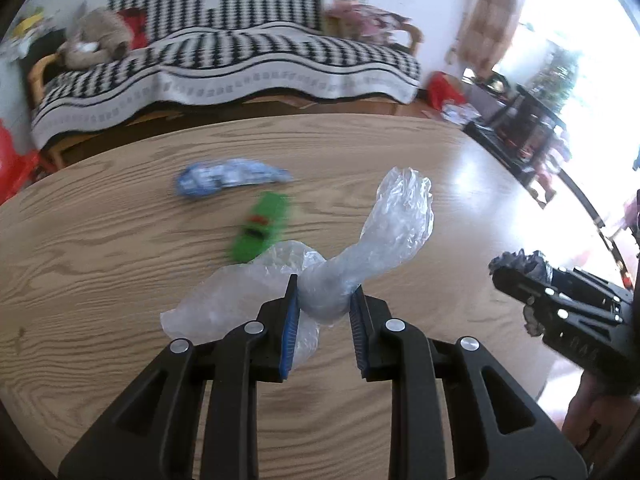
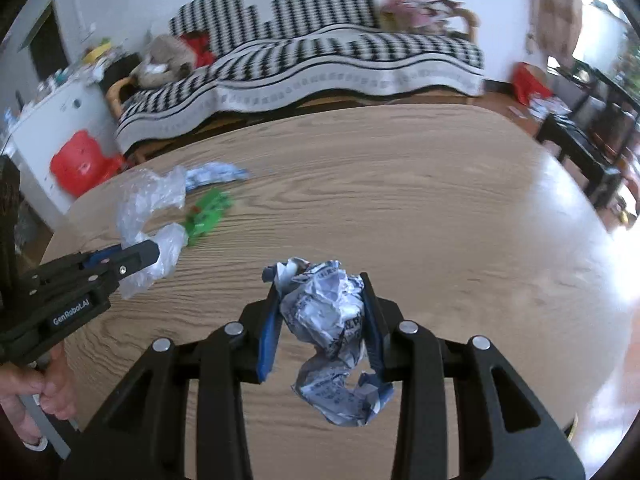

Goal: Collect trash
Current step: 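Carry the plastic bag and wrapper to the bin and open both tools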

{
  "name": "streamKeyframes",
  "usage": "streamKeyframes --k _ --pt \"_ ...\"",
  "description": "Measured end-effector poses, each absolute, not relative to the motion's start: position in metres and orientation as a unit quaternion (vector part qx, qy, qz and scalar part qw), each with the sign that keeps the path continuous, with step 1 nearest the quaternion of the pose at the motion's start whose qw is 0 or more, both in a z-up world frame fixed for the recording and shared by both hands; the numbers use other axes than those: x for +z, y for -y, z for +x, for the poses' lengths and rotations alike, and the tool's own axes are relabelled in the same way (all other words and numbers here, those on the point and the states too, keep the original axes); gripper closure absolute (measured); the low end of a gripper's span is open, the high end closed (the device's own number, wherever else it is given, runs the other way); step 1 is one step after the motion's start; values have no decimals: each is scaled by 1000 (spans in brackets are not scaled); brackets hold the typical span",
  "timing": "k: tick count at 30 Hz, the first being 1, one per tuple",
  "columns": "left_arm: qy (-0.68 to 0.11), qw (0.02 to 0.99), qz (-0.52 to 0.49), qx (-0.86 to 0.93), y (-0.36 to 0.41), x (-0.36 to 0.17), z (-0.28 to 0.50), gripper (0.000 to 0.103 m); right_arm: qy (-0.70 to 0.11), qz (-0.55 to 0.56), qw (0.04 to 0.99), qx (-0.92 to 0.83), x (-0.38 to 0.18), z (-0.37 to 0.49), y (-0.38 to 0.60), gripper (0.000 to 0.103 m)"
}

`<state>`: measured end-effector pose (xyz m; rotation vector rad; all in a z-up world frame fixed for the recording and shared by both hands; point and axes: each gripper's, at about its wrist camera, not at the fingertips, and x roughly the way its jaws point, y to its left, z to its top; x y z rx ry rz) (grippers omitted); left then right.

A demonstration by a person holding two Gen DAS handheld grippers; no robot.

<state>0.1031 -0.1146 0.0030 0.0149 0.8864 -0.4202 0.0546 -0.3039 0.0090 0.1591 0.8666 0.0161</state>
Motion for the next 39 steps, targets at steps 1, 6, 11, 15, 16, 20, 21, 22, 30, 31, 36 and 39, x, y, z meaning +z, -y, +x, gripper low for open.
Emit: streamKeyframes --k 1,6,11,15,16,20,21,22,30,31,36,39 --pt "-424 880 10 -214 131 4 98 80 -417 83 905 -2 11 47 318 67" --pt "-421 867 24 -267 195 5 78 80 -407 114 905 -53 21 5 389 67" --pt "-413 847 41 -333 265 3 47 80 -395 144 902 -99 24 -42 453 67" --pt "-409 826 58 -383 311 -1 19 80 -390 170 895 -132 22 -78 499 67" --pt "-409 820 62 -396 322 -3 13 80 -390 178 892 -142 20 -88 511 67" --pt "-417 784 80 -453 370 -16 -22 80 -389 206 881 -174 11 -126 553 67" --pt "-419 777 86 -462 379 -20 -29 80 -391 215 877 -181 8 -135 564 67" --pt "-420 771 93 -470 388 -25 -36 80 -391 225 873 -185 5 -146 571 67" --pt "-432 732 133 -509 442 -58 -73 80 -405 265 849 -210 -20 -194 610 67" --pt "-432 730 136 -512 444 -59 -75 80 -405 271 847 -212 -23 -198 614 67" --pt "-436 719 136 -524 454 -66 -76 80 -405 279 844 -215 -24 -205 618 67" --pt "-436 715 138 -529 459 -67 -78 80 -409 279 842 -215 -25 -202 618 67"
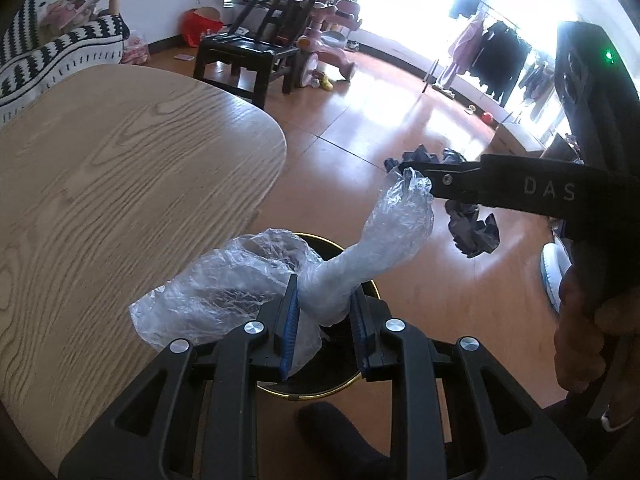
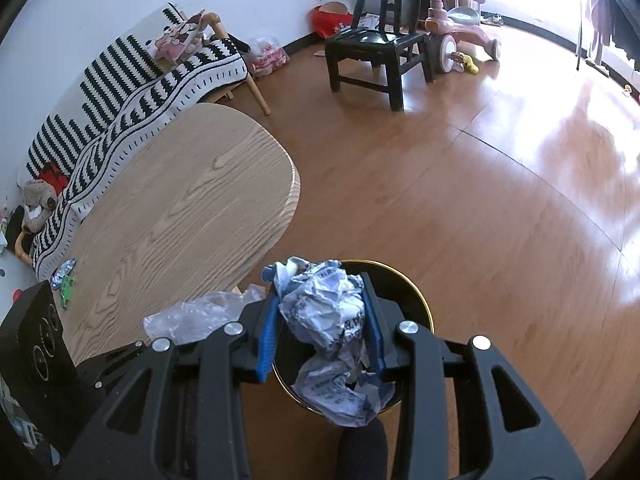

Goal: Collect trash
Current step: 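Carry the plastic bag and wrapper to the bin and open both tools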

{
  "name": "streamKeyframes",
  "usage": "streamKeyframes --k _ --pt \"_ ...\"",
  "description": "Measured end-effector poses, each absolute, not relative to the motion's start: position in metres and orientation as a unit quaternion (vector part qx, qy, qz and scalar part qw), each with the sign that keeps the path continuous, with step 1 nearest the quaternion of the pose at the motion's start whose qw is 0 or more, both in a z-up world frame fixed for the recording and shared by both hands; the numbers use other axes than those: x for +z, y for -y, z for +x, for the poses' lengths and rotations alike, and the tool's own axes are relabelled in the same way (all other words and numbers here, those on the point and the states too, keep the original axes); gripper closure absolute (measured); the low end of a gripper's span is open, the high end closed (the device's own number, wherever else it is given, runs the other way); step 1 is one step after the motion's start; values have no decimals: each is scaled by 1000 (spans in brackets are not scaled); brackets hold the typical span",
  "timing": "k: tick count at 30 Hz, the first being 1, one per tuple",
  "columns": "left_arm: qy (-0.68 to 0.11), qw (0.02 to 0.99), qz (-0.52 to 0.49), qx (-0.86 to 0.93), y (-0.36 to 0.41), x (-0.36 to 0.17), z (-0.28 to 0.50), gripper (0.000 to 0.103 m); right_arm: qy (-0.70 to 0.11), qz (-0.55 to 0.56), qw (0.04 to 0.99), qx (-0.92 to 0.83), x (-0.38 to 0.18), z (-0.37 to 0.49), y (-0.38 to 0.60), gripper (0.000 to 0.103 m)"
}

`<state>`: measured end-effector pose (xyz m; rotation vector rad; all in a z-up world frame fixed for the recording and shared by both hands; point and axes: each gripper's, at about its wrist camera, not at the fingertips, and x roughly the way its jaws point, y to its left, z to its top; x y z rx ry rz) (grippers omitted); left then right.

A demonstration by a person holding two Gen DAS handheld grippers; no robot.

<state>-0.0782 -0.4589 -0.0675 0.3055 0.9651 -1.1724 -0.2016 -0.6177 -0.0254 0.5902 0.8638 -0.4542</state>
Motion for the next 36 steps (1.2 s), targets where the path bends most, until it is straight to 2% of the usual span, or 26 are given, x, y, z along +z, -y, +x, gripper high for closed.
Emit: streamKeyframes --k 15,17,19,21,22,25,28,30,36 --pt "-454 703 131 -531 463 -78 -72 79 -414 284 838 -214 -28 -193 618 65" --pt "-458 703 127 -529 462 -78 -70 70 -413 285 837 -219 -27 -194 618 64" --pt "-459 705 118 -527 461 -76 -69 55 -411 284 838 -221 -26 -195 618 61" --pt "-457 706 115 -528 461 -74 -69 50 -409 283 839 -221 -25 -196 618 58" --pt "-456 707 116 -528 461 -73 -70 43 -408 284 839 -221 -25 -196 618 55" --pt "-451 710 111 -529 460 -71 -71 33 -403 285 841 -221 -23 -196 618 42" --pt "-447 713 101 -531 458 -68 -70 24 -398 282 845 -217 -20 -196 618 41" --pt "-448 709 94 -537 458 -66 -70 24 -395 279 847 -222 -17 -195 616 41" --pt "-441 714 113 -532 462 -69 -78 12 -376 286 850 -234 -10 -203 623 37"
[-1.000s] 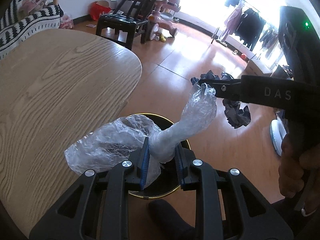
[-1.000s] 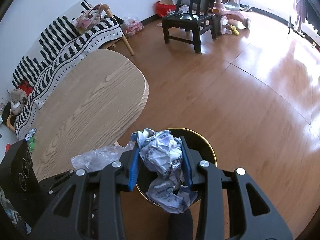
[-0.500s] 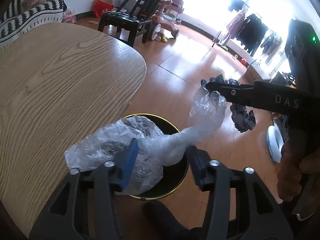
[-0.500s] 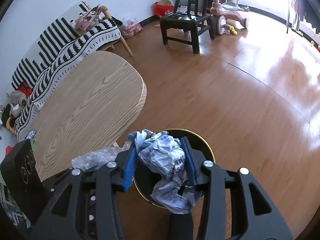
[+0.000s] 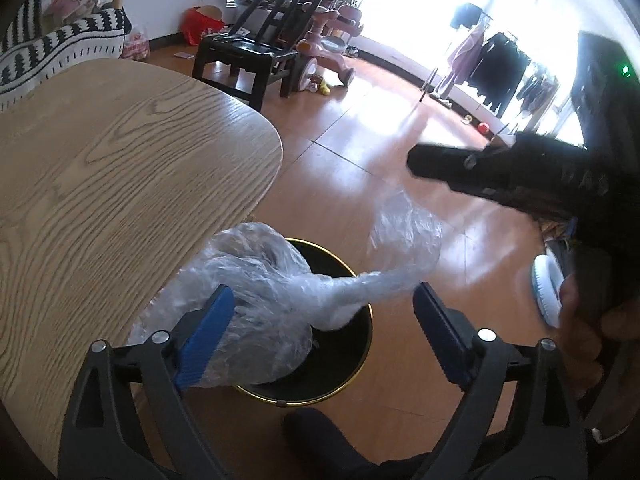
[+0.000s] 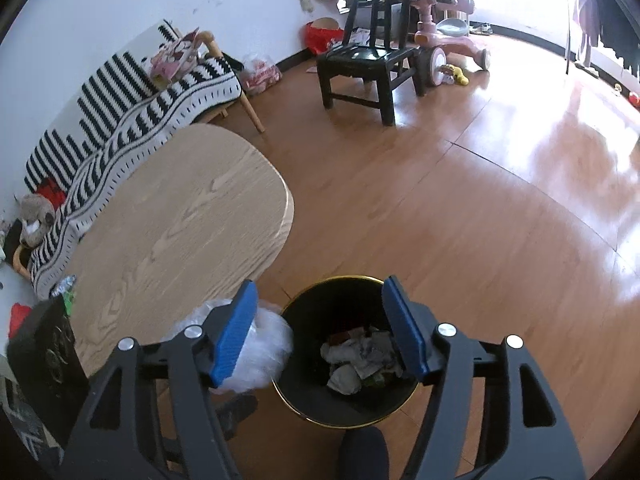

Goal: Collect trash
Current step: 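Carry the plastic bag and wrapper to the bin and open both tools, then move both open tools back over the table toward the green toy car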

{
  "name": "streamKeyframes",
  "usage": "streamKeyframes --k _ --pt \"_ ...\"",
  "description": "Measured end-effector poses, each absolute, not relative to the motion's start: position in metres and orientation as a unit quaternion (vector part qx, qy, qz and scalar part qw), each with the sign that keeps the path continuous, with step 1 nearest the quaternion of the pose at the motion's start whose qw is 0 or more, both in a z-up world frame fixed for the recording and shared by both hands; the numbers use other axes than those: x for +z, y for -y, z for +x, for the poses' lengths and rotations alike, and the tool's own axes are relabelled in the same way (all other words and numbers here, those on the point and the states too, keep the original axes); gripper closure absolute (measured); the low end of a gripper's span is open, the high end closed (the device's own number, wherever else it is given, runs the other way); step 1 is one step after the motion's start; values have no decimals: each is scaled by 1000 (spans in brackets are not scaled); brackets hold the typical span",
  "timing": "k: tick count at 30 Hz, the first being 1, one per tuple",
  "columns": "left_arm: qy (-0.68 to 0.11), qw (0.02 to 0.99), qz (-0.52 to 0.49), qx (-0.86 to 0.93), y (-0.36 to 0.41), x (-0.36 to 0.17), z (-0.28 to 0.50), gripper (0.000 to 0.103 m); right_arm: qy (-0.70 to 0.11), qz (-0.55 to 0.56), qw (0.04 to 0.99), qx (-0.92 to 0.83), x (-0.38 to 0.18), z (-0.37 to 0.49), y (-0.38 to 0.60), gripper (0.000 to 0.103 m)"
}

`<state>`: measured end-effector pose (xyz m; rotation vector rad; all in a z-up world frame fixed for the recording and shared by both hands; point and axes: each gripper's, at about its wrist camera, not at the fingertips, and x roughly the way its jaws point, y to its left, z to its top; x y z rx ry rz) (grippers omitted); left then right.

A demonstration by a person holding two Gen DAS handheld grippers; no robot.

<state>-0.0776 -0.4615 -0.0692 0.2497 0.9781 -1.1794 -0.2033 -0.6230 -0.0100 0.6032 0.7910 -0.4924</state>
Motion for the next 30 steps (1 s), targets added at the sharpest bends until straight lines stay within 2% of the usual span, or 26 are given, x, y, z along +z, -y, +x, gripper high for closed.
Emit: streamKeyframes --k 2,18,30 --pt "-442 716 113 -528 462 -69 -77 11 -375 288 850 -232 -10 -204 624 33" --pt "-438 705 111 -546 470 -64 -86 9 -365 285 855 -232 -4 -207 621 31" --pt "-410 751 99 -507 419 -35 -56 9 -368 266 866 -208 6 -180 600 27"
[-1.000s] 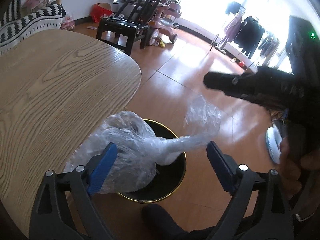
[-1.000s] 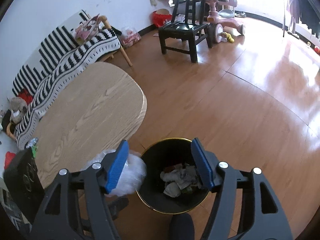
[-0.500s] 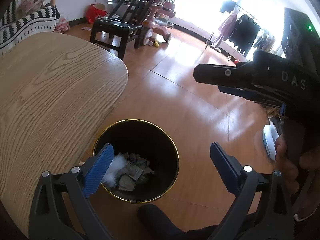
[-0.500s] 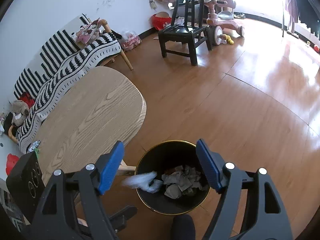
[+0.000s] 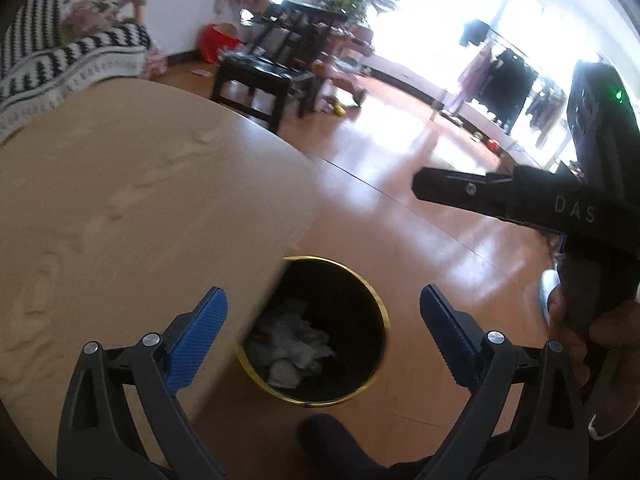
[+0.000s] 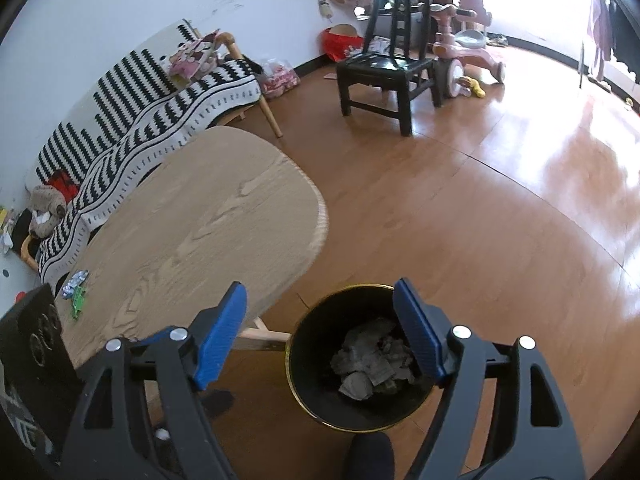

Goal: Collect trash
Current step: 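Move both open tools back over the table toward the green toy car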

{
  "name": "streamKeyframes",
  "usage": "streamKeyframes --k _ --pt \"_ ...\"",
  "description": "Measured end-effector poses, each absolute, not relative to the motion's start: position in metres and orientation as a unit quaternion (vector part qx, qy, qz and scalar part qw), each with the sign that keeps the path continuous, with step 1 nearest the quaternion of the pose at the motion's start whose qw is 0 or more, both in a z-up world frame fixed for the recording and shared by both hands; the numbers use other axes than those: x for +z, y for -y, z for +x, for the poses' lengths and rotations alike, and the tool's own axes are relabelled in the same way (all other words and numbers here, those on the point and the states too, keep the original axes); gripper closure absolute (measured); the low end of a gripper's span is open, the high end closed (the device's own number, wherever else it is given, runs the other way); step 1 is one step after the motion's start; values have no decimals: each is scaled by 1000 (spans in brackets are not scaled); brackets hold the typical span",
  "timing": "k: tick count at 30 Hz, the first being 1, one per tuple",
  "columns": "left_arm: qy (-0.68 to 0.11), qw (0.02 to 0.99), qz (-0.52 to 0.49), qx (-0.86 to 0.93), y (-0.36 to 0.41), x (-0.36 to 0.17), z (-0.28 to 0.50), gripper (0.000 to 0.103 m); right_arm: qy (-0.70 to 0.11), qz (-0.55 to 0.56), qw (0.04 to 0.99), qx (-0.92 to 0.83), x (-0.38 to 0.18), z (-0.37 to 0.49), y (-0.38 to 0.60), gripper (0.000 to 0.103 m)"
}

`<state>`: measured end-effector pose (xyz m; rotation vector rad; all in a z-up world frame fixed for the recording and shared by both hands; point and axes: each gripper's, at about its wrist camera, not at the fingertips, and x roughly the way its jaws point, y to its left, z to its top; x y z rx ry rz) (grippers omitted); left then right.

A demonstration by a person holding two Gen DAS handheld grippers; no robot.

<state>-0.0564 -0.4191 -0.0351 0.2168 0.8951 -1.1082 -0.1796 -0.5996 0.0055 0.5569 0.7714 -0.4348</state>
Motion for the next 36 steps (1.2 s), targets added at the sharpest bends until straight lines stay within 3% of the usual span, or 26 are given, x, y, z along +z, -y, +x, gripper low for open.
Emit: streamKeyframes --k 10,21,30,34,36 --pt "-374 850 103 -357 283 -10 27 9 -385 222 888 -119 26 -80 499 26" --pt "-393 897 91 -181 106 -27 129 9 -433 150 889 -3 12 59 342 26" --pt "-421 887 69 -179 95 -53 179 10 -461 109 880 38 -21 133 279 26" --pt "-428 881 68 -189 104 -61 193 20 -466 86 880 38 -32 158 268 26" --pt "-431 879 75 -189 107 -66 198 30 -471 81 878 40 -38 166 266 26"
